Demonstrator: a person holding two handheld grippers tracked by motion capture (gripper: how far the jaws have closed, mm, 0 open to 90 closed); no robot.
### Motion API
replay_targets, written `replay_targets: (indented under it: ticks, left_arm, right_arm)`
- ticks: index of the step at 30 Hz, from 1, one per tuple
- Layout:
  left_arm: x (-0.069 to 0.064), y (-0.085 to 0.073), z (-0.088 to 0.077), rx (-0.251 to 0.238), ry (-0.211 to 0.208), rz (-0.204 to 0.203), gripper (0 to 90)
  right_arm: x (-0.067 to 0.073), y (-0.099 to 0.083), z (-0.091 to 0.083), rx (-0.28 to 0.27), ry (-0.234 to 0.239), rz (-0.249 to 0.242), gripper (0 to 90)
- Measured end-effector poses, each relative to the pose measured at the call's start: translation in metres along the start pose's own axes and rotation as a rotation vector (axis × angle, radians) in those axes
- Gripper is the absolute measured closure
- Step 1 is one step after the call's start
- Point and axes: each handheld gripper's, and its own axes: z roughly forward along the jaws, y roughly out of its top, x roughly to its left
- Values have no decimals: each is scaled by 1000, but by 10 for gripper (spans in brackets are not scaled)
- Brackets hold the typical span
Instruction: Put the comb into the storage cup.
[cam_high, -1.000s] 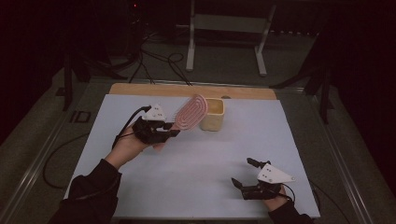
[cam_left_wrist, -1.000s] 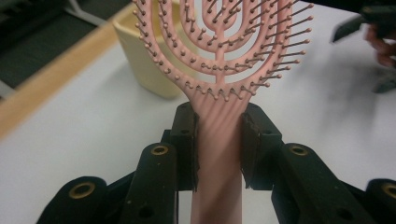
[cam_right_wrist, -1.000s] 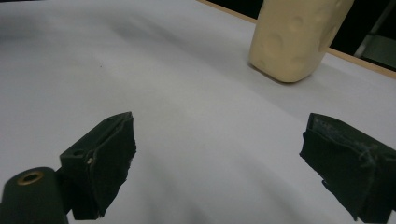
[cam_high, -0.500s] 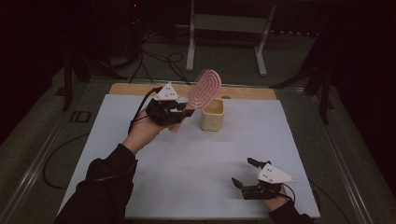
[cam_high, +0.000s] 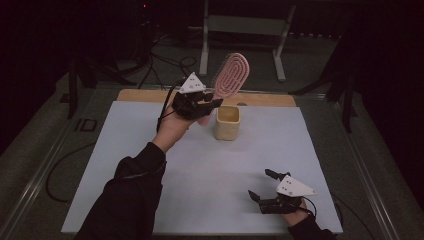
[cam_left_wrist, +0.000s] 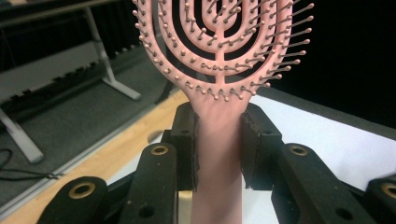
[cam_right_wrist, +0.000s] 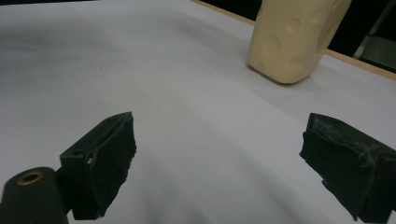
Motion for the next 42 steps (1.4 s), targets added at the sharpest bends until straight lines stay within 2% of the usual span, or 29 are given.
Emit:
replay_targets:
  ticks: [3, 4, 6, 9, 19, 21, 25, 29, 32, 36, 37, 42]
  left_arm:
    - [0, 2, 4, -28, -1, -13, 703]
    - [0, 4, 8, -51, 14, -21, 703]
    - [1, 6, 12, -66, 17, -27, 703]
    - [3, 7, 19, -96, 6, -49, 703]
    - [11, 1, 41, -140, 4, -71, 703]
    - [14, -2, 49, -154, 9, -88, 703]
    - [19, -6, 59, -164, 5, -87, 703]
    - [22, -11, 65, -193, 6, -82, 703]
    - [25, -16, 73, -225, -5, -98, 702]
    - [27, -23, 83, -231, -12, -101, 702]
    - [26, -25, 85, -227, -1, -98, 702]
    - [29, -33, 92, -238, -12, -114, 703]
  right_arm:
    - [0, 0, 0, -1, 1, 0, 96]
    - [0, 0, 0, -2, 2, 0, 96]
    - [0, 0, 0, -3, 1, 3, 96]
    - [0, 0, 0, -5, 1, 2, 96]
    - [0, 0, 0, -9, 9, 6, 96]
    - [-1, 0, 0, -9, 10, 10, 96]
    - [-1, 0, 0, -11, 11, 14, 96]
    - [-1, 0, 0, -10, 14, 14, 96]
    - [-1, 0, 0, -11, 15, 13, 96]
    - [-1, 0, 0, -14, 16, 18, 96]
    - [-1, -1, 0, -14, 16, 18, 96]
    - [-1, -1, -1, -19, 19, 21, 96]
